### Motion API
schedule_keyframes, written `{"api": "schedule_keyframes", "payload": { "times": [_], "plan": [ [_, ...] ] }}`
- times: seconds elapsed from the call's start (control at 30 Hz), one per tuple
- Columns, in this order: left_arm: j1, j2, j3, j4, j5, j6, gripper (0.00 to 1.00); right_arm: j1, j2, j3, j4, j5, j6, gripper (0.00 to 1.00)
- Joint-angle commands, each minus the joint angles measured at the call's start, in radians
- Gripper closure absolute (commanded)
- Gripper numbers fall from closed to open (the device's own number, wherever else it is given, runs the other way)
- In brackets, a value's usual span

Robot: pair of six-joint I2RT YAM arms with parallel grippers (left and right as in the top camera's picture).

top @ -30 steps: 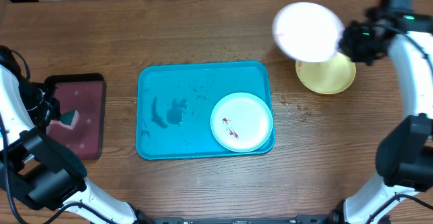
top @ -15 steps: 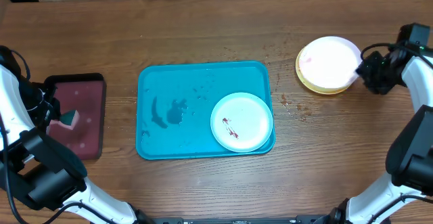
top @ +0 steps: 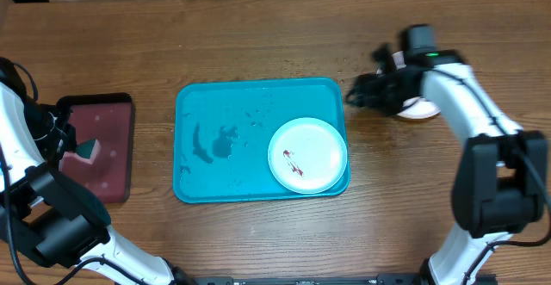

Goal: Clean dirty plates on tray and stack at the side
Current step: 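Move the right gripper to the light-blue plate and grasp its rim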

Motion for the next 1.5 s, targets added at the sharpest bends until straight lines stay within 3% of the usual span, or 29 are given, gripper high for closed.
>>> {"api": "schedule_keyframes", "payload": {
  "times": [0.0,0.27,0.4,0.5,0.6,0.87,1.03,1.17,1.33,1.47],
  "plan": [
    [0.003,-0.013,0.008,-0.001,0.002,0.019,0.96,0.108,0.001,0.0,0.005,0.112,-0.043,0.35],
    [0.003,-0.013,0.008,0.0,0.002,0.02,0.96,0.278,0.003,-0.003,0.016,0.41,-0.235,0.34],
    [0.003,-0.013,0.008,-0.001,0.002,0.023,0.96,0.279,0.027,-0.003,0.035,0.41,-0.257,0.37],
    [0.003,-0.013,0.008,-0.002,0.002,0.023,0.96,0.279,0.05,-0.003,0.017,0.372,-0.273,0.5],
    [0.003,-0.013,0.008,-0.001,0.002,0.023,0.96,0.29,0.072,-0.003,0.002,0.256,-0.321,0.48],
    [0.003,-0.013,0.008,-0.002,0.003,0.023,0.96,0.302,0.087,-0.008,0.005,0.256,-0.321,0.41],
    [0.003,-0.013,0.008,-0.002,0.004,0.023,0.96,0.302,0.097,-0.023,-0.035,0.275,-0.299,0.4],
    [0.003,-0.013,0.008,-0.002,0.004,0.023,0.96,0.302,0.097,-0.023,-0.068,0.299,-0.134,0.39],
    [0.003,-0.013,0.008,-0.002,0.004,0.023,0.96,0.303,0.097,-0.023,-0.082,0.267,-0.005,0.54],
    [0.003,-0.013,0.008,-0.002,0.004,0.023,0.96,0.304,0.098,-0.023,-0.094,0.264,0.081,0.56]
  ]
}}
